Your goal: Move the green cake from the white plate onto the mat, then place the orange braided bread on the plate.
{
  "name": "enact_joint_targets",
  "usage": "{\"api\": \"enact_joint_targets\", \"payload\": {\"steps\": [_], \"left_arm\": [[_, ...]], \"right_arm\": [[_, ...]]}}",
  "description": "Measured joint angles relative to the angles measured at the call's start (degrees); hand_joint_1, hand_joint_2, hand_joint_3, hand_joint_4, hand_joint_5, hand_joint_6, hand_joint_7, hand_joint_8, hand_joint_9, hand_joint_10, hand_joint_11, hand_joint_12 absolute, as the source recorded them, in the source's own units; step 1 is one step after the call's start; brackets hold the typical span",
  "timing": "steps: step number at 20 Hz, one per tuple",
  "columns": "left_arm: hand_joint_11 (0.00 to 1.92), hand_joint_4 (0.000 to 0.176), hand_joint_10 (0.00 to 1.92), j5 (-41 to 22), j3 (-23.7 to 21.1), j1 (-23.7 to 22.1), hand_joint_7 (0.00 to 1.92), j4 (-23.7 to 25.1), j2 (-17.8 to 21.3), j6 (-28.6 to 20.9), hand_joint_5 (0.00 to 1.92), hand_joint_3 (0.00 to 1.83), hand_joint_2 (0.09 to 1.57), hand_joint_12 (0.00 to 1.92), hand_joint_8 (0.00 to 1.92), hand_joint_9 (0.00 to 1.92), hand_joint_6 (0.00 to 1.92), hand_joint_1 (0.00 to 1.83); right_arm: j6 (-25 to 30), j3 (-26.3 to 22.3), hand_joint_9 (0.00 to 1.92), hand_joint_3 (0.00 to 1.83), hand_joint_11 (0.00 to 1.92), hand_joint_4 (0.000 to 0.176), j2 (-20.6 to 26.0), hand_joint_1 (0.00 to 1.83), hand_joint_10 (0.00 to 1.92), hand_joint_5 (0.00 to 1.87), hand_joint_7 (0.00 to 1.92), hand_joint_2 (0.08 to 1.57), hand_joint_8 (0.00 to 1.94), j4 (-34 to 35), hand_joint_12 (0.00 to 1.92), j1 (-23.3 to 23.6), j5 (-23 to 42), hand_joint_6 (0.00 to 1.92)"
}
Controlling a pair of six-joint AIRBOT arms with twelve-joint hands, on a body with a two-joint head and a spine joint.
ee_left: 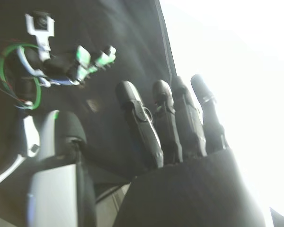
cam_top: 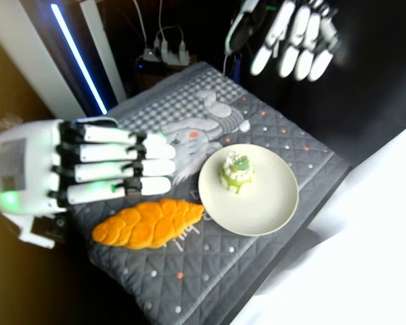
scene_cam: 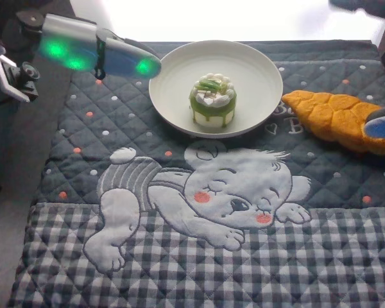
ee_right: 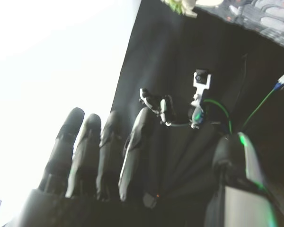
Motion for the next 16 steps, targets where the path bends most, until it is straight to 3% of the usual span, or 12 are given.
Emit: {"api": "enact_joint_targets", "payload": {"steps": [1,3,5,7,8,9,11,12,13,14,15,16], "left_arm": [[0.18,0.049,0.02,0.02,0.20,0.00,0.49,0.04,-0.44,-0.28,0.27,0.00,0.88,1.00,0.00,0.54,0.00,0.70],[0.18,0.072,0.01,-0.04,1.16,0.00,0.49,1.14,-1.44,-2.05,0.27,0.00,0.83,0.98,0.00,0.54,0.00,0.71],[0.18,0.057,0.01,0.09,2.43,-0.02,0.48,2.45,-2.73,-5.03,0.26,0.00,0.82,0.97,0.00,0.55,0.00,0.68],[0.19,0.030,0.01,1.14,3.45,-0.17,0.49,3.69,-3.69,-6.51,0.29,0.00,0.82,0.97,0.00,0.56,0.01,0.74],[0.19,0.027,0.01,2.51,3.80,-0.72,0.49,5.46,-4.15,-6.86,0.29,0.00,0.84,0.98,0.00,0.56,0.01,0.80],[0.15,0.046,0.00,3.26,4.37,-0.94,0.46,6.64,-4.76,-7.67,0.26,0.01,0.86,0.96,0.00,0.52,0.00,0.76],[0.14,0.039,0.00,5.70,5.81,-2.29,0.48,10.43,-6.27,-10.10,0.29,0.00,0.85,1.00,0.00,0.53,0.00,0.77],[0.12,0.028,0.00,6.67,6.45,-2.75,0.46,11.76,-6.82,-11.17,0.31,0.00,0.85,1.00,0.00,0.51,0.01,0.76],[0.13,0.021,0.00,8.02,7.41,-3.30,0.46,13.97,-7.76,-12.85,0.31,0.00,0.86,0.93,0.00,0.50,0.00,0.76],[0.14,0.027,0.00,8.57,7.74,-3.45,0.43,14.97,-8.09,-13.05,0.30,0.00,0.87,0.83,0.00,0.46,0.00,0.76],[0.15,0.016,0.00,9.60,7.98,-3.91,0.42,15.91,-8.59,-13.27,0.30,0.00,0.87,0.81,0.00,0.45,0.00,0.80],[0.18,0.029,0.00,10.78,8.57,-4.59,0.43,18.01,-9.38,-13.57,0.31,0.00,0.86,0.74,0.00,0.45,0.00,0.81]], "right_arm": [[0.00,0.00,0.22,0.00,0.00,0.137,-0.22,0.67,0.02,0.13,0.26,0.74,0.00,-0.39,0.75,0.00,-0.17,0.00],[0.02,0.09,0.25,0.00,0.00,0.129,-0.59,0.68,0.02,0.15,0.26,0.74,0.00,-0.72,0.80,0.00,-0.66,0.00],[0.00,0.13,0.26,0.00,0.00,0.141,-0.76,0.72,0.01,0.17,0.27,0.74,0.00,-0.70,0.83,0.00,-1.27,0.00],[0.02,0.17,0.26,0.00,0.00,0.155,-1.20,0.74,0.01,0.16,0.25,0.73,0.00,-0.70,0.76,0.00,-1.53,0.00],[0.02,0.22,0.26,0.00,0.00,0.161,-1.42,0.74,0.01,0.16,0.25,0.73,0.00,-1.11,0.75,0.00,-1.79,0.00],[0.02,0.24,0.24,0.00,0.00,0.173,-1.55,0.76,0.00,0.16,0.24,0.71,0.00,-1.60,0.73,0.00,-2.10,0.00],[0.02,0.24,0.22,0.00,0.00,0.176,-1.60,0.72,0.00,0.16,0.21,0.71,0.00,-2.47,0.73,0.00,-2.19,0.00],[0.02,0.24,0.21,0.00,0.00,0.161,-1.62,0.73,0.00,0.16,0.22,0.70,0.00,-2.47,0.73,0.00,-2.19,0.00],[0.02,0.31,0.21,0.00,0.00,0.162,-1.77,0.76,0.00,0.16,0.22,0.68,0.00,-2.38,0.75,0.00,-2.19,0.00],[0.02,0.42,0.22,0.00,0.00,0.158,-1.88,0.77,0.00,0.17,0.23,0.67,0.01,-2.38,0.76,0.00,-2.16,0.00],[0.00,0.46,0.22,0.00,0.00,0.164,-2.03,0.77,0.00,0.16,0.23,0.70,0.00,-2.38,0.71,0.00,-2.25,0.00],[0.02,0.46,0.21,0.01,0.00,0.172,-2.21,0.78,0.00,0.16,0.23,0.73,0.00,-2.54,0.68,0.00,-2.36,0.00]]}}
